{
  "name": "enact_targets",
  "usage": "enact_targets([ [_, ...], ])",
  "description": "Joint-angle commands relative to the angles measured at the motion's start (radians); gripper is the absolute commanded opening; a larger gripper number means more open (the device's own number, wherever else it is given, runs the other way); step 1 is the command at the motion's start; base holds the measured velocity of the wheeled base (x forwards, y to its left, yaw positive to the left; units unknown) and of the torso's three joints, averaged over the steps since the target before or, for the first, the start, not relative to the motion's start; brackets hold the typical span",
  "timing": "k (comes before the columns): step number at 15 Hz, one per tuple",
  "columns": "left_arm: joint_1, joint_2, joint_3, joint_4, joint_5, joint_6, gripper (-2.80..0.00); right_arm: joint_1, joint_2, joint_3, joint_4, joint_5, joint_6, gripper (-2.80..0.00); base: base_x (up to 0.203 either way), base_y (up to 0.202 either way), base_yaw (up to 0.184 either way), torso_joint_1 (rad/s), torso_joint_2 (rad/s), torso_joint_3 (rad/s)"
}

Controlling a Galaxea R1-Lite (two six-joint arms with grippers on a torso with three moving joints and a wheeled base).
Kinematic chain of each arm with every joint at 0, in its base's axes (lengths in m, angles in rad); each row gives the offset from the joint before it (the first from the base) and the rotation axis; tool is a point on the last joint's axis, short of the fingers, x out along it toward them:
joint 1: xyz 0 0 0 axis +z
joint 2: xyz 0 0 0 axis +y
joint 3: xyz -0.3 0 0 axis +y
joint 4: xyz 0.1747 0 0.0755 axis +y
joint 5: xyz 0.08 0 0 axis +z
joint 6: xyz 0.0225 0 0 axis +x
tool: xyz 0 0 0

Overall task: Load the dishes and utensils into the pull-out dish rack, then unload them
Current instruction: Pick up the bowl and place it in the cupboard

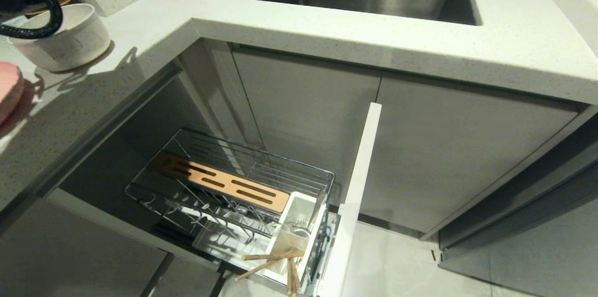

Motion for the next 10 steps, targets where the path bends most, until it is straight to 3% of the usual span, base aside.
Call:
enact_targets([
  [1,0.029,0.060,-0.008,0.002,0.002,0.015,0.00,0.000,0.001,0.027,-0.001,0.001,0.000,-2.80,0.000,0.000,0.000,0.000,0.00,0.000],
  [10,0.044,0.114,-0.018,0.001,0.002,0.042,0.00,0.000,0.001,0.027,-0.001,0.000,0.000,-2.80,0.000,0.000,0.000,0.000,0.00,0.000],
])
